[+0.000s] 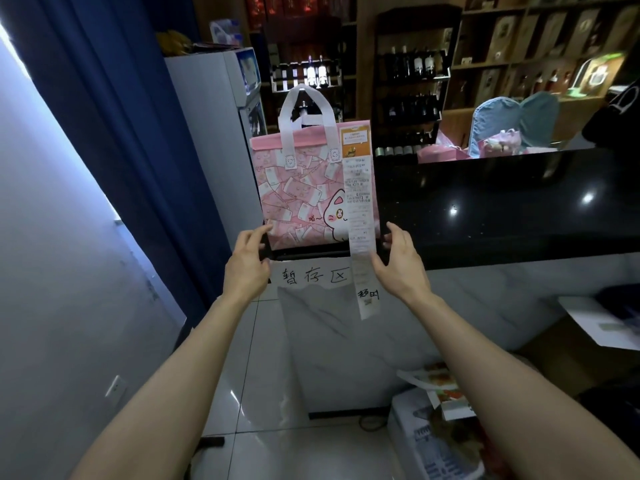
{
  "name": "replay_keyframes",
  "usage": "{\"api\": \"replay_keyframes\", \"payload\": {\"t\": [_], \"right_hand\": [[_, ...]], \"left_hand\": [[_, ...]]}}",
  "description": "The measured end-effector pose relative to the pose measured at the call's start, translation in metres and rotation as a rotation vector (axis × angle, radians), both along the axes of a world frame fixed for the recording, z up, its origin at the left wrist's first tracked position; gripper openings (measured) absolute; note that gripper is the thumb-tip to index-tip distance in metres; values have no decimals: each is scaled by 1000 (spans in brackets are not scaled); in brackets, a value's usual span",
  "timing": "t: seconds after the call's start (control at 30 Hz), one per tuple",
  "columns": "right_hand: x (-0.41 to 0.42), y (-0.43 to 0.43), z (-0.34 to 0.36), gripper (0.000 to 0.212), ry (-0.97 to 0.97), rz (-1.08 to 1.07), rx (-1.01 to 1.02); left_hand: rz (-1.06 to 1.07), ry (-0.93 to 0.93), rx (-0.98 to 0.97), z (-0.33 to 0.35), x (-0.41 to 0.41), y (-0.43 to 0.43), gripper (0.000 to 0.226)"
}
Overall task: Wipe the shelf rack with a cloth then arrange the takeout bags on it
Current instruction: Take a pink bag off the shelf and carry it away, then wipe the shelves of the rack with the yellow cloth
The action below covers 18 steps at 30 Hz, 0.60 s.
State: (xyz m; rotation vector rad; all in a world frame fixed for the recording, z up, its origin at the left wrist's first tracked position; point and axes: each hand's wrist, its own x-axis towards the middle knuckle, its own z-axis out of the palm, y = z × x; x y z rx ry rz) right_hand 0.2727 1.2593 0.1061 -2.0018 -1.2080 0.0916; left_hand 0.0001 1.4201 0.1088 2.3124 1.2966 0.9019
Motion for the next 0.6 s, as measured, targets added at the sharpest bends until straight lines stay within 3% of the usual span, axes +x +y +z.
{"api": "replay_keyframes", "payload": {"t": [0.17,0.3,0.6], "right_hand": [[-31,-15,-13,70,1,56,-32],[-77,-11,-46,64,4,167,-177],[-264,49,-98,64,-130,861,-495]], "left_hand": [[-13,141,-72,-22,-41,-14,62],[-4,286,-210,-47,-98,-30,59],[405,428,-452,-97,-282,-121,63]]}}
